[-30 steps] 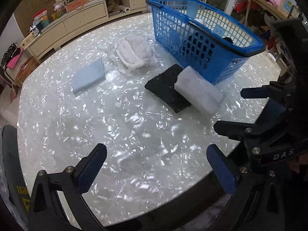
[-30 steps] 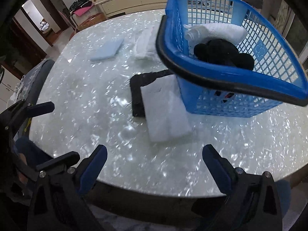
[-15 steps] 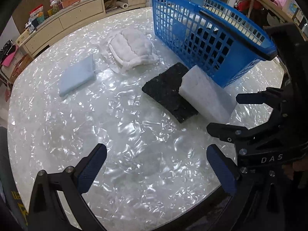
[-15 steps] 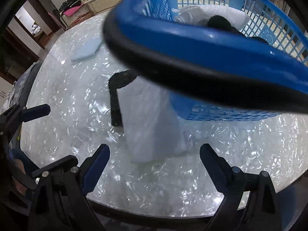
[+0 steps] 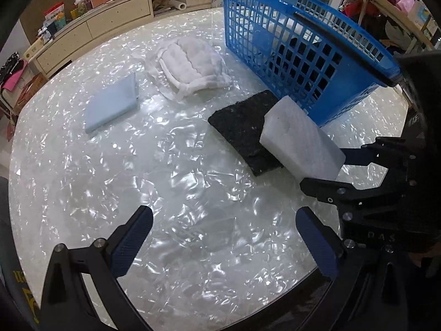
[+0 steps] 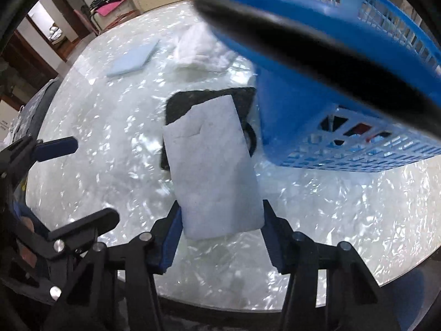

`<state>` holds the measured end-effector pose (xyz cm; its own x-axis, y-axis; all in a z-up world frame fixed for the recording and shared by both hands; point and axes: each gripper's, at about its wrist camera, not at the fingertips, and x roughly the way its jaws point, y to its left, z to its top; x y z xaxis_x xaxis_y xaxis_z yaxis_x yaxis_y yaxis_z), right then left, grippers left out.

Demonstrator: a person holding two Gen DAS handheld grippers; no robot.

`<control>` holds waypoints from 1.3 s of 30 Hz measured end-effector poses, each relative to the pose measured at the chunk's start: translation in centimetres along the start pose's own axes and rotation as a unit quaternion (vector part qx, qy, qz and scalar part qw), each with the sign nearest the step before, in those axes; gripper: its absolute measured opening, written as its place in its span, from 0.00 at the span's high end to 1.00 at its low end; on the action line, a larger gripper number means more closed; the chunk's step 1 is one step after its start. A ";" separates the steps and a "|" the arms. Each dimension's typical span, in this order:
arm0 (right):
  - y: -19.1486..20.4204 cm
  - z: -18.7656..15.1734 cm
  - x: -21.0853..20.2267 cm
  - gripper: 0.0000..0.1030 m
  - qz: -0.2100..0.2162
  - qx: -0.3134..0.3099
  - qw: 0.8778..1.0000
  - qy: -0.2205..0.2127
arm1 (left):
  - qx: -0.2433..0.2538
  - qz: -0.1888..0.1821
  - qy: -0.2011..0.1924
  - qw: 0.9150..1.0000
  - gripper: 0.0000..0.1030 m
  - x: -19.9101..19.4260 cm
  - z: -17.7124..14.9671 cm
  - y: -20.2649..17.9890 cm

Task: Organize soft objects
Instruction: 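Lower the right gripper onto the white pad and grasp it, then carry the white pad over the blue basket with the right gripper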

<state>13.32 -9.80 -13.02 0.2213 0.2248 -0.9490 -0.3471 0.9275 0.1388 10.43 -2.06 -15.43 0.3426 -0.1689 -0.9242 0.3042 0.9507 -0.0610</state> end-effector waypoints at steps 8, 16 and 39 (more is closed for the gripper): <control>2.3 -1.3 -2.5 0.51 0.005 -0.018 0.999 -0.026 | 0.000 0.006 -0.029 1.000 0.00 -3.5 -0.8 -0.2; 2.0 -0.3 -5.9 0.51 0.020 -0.024 0.998 -0.049 | 0.003 0.022 -0.066 0.998 0.00 -7.5 -1.0 0.2; -5.6 9.0 -13.3 0.50 0.008 -0.015 0.994 -0.113 | 0.009 0.026 -0.108 0.994 0.00 -11.2 8.2 6.5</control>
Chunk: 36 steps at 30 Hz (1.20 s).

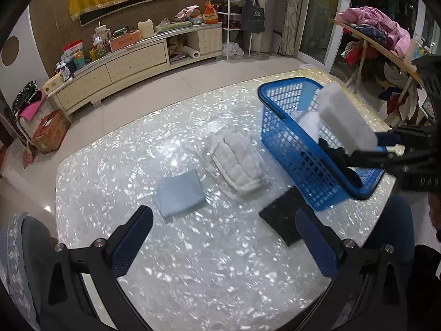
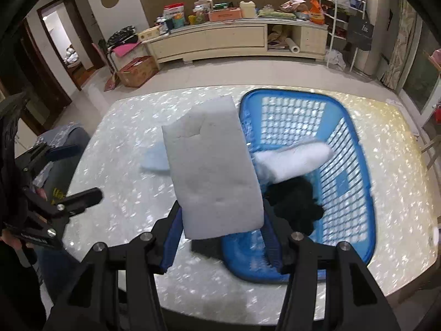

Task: Organize soft objects
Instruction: 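Carry the white pad over the blue basket with the right gripper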

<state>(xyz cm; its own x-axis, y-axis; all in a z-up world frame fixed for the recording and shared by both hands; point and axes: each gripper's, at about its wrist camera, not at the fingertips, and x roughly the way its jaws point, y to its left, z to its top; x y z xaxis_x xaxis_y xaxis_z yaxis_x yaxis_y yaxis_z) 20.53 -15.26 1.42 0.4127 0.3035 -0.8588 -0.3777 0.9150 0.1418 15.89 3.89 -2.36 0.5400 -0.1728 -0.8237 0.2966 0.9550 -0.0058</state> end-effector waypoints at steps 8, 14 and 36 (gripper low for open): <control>-3.9 1.8 3.5 0.50 -0.036 0.017 0.999 0.021 | 0.001 -0.020 0.016 1.000 0.00 3.7 1.8 2.1; -5.7 3.2 5.5 0.50 -0.048 0.031 0.998 0.037 | 0.029 -0.014 0.040 0.999 0.09 7.6 2.2 2.7; -6.4 4.1 8.5 0.48 -0.071 0.044 0.993 0.084 | 0.034 -0.015 0.135 0.990 0.45 21.1 1.0 5.0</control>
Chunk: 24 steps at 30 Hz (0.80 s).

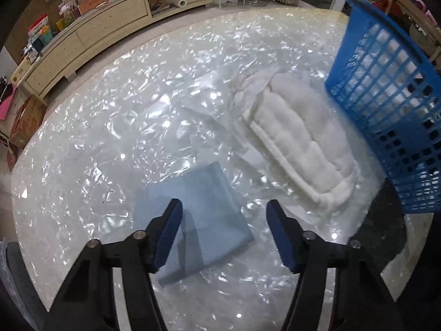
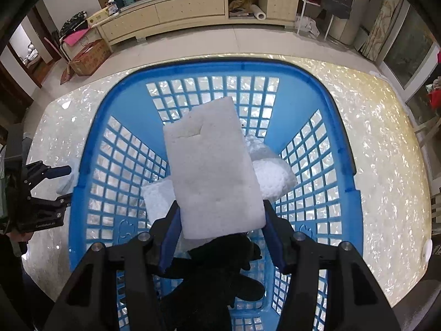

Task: Organize soft objects
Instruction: 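Carry the white pad over the blue basket with the right gripper, then release the white pad into the basket while the left gripper grasps the light blue cloth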

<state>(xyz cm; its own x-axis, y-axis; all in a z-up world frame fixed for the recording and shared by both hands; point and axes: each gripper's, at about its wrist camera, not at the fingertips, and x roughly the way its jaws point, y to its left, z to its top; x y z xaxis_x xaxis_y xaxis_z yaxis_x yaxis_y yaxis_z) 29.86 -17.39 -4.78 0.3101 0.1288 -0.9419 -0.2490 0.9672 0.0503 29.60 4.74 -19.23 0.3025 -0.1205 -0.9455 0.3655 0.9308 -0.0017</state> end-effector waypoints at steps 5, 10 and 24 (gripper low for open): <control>0.3 0.1 -0.2 0.48 -0.005 -0.003 1.000 0.001 | -0.005 0.011 -0.007 1.000 0.51 -0.1 0.2 0.1; -0.1 0.5 0.3 0.46 -0.013 -0.005 1.000 0.007 | -0.010 0.015 -0.007 1.000 0.68 0.0 0.2 0.6; 0.8 -0.9 -2.4 0.04 -0.027 -0.011 0.999 -0.014 | -0.038 0.013 0.001 0.999 0.96 -2.0 -2.2 0.6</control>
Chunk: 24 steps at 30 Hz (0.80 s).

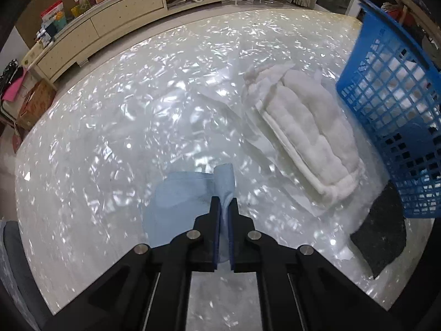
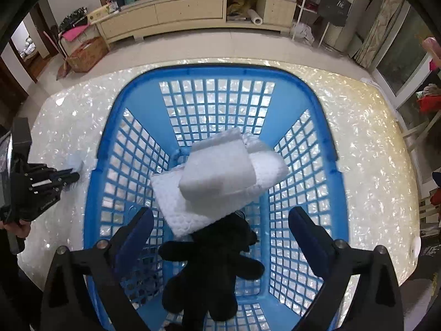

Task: Organize soft objects
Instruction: 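Release the white pad into the basket while the left gripper grasps the light blue cloth, then carry the light blue cloth over the basket with the left gripper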

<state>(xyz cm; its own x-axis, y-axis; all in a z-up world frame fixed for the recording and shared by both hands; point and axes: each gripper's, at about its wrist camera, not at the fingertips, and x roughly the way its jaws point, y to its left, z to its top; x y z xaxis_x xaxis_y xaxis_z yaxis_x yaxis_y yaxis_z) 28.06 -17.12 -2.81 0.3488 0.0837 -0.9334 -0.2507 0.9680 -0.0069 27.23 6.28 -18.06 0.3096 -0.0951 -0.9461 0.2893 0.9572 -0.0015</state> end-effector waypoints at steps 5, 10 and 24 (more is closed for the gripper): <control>-0.7 -1.2 -1.6 0.00 -0.006 0.008 1.000 -0.013 | -0.001 -0.013 -0.019 1.000 0.96 -3.1 -1.4 -1.3; -1.2 -3.0 -3.0 0.00 0.001 0.026 0.999 -0.030 | 0.004 -0.005 -0.041 0.999 0.96 -7.1 -2.6 -3.3; -2.1 -6.6 -5.1 0.00 -0.002 0.035 0.998 -0.054 | 0.048 -0.022 -0.113 0.992 0.96 -14.9 0.7 -11.6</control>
<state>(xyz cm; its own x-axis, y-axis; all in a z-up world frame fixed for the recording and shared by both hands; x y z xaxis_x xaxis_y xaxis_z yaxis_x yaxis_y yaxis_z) 20.81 -21.16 -0.44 0.4469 0.1003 -0.8889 -0.1858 0.9824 0.0175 19.93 -3.59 -3.68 0.4869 -0.2049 -0.8491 0.3889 0.9213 0.0007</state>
